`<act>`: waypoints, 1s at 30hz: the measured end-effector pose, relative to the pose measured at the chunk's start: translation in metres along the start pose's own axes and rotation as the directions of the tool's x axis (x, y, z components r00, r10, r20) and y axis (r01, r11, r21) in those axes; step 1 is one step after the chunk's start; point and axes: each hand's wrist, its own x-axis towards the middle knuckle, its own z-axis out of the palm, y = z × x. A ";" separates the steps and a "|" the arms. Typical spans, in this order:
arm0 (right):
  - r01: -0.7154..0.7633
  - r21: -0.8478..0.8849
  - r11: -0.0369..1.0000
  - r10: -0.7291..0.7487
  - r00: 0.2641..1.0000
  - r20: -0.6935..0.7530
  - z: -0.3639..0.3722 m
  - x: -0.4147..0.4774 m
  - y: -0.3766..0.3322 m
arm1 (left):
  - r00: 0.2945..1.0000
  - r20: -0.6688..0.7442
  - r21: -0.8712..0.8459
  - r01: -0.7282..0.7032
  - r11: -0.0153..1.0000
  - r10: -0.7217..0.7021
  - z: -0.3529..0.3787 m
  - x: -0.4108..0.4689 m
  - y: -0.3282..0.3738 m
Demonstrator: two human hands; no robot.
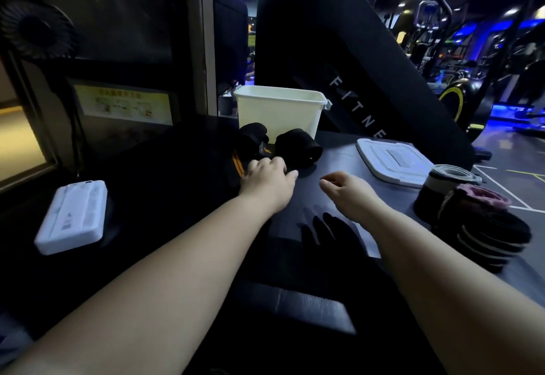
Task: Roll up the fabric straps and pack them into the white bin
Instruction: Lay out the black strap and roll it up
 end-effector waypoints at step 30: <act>-0.179 0.531 0.828 0.220 0.975 -0.015 0.041 0.191 0.013 | 0.972 0.170 -0.508 0.226 0.831 -0.161 0.065 0.149 -0.019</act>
